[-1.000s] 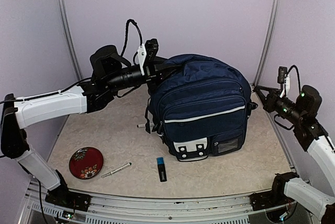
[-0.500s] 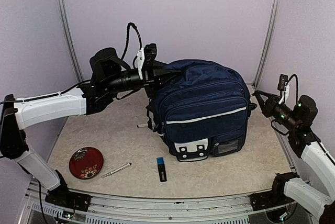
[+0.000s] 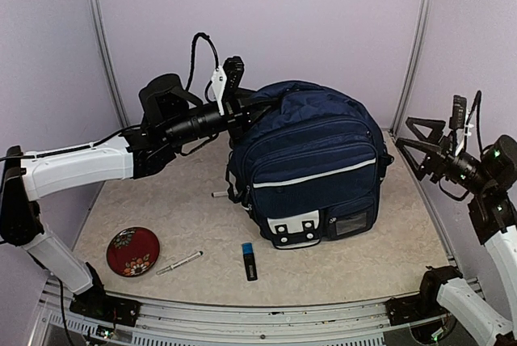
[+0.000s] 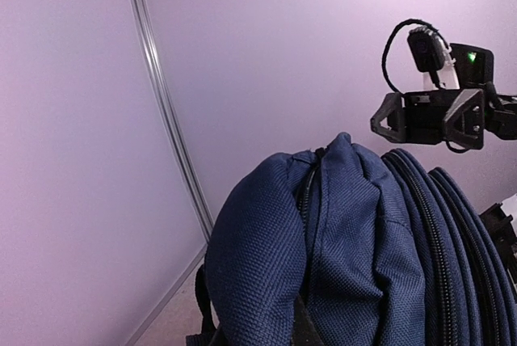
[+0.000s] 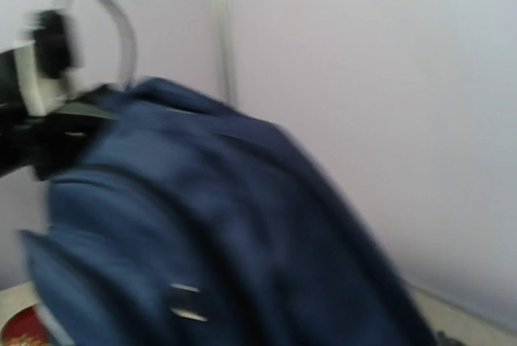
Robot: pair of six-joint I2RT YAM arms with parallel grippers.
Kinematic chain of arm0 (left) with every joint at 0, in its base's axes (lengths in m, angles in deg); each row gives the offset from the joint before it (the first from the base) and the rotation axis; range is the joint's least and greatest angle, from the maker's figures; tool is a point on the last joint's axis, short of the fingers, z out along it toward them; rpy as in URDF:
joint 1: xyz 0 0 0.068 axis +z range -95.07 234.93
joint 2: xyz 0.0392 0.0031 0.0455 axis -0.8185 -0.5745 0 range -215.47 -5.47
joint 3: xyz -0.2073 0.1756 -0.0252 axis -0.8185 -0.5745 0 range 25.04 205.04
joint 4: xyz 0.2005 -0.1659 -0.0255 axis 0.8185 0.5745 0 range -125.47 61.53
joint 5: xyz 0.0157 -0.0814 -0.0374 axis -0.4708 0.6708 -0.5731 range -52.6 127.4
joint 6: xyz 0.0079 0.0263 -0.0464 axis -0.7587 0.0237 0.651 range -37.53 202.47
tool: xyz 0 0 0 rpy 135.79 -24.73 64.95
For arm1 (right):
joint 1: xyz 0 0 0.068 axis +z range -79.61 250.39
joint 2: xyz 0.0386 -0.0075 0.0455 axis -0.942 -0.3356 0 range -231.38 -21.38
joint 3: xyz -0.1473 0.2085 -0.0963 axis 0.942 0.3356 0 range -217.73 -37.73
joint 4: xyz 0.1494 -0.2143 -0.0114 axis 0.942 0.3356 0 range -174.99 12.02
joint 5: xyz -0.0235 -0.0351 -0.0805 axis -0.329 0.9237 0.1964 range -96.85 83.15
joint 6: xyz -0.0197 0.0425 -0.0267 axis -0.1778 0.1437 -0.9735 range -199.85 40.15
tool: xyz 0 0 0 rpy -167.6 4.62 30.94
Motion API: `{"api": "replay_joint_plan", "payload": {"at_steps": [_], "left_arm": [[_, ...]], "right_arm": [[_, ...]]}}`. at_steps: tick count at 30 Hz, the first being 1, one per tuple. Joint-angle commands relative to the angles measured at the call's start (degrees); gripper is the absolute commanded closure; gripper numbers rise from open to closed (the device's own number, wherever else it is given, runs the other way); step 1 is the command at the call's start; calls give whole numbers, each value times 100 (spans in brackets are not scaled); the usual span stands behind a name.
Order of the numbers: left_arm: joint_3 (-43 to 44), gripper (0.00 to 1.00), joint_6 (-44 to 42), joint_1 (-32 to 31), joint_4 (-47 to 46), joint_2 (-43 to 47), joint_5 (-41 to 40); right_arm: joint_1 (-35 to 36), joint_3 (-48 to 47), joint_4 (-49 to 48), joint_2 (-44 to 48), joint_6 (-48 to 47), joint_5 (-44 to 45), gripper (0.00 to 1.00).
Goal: Pack the student bag
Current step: Zip the student bag into the largest pocket of the bag, then pass from the left arm to the right
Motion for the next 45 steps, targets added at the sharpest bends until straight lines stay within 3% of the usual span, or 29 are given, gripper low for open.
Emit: {"api": "replay_joint_plan", "payload": {"at_steps": [1, 11, 17, 20, 23, 26, 28, 31, 32, 34, 39, 45], "left_arm": [[65, 100, 157, -116, 145, -37, -786], [106, 100, 141, -284, 329, 15, -1203], [5, 100, 159, -301, 588, 197, -999], [-107, 86, 245, -293, 808, 359, -682], [-132, 75, 394, -322, 1146, 500, -459], [-302, 64, 505, -384, 1344, 684, -406], [-362, 45, 481, -441, 1558, 809, -336], [-441, 6, 416, -508, 1888, 1016, -296], [-503, 2, 413, -512, 1962, 1102, -296], [-670, 1, 433, -508, 2025, 1314, -358], [-1330, 1, 476, -362, 1801, 1718, -1003], [-1888, 1, 370, -298, 1426, 1252, -921]], "right_arm": [[590, -151, 542, 181, -316, 329, 12], [2429, -226, 748, -1103, -1358, 1213, 14], [2492, -70, 65, -1588, -1499, 1710, 74], [2483, -90, -133, -1830, -1799, 1631, 99], [2443, -76, -347, -2025, -2140, 1528, 100], [2138, -104, -609, -2214, -2438, 798, 100], [1827, -165, -845, -2430, -2554, 160, 100], [1161, -225, -1593, -2844, -2136, -940, 100], [949, -205, -2080, -3008, -1802, -1340, 100], [759, -207, -2665, -3266, -1586, -1694, 100], [750, -397, -2878, -3723, -1852, -1909, 100], [754, -629, -2734, -3963, -1909, -1997, 100]]}}
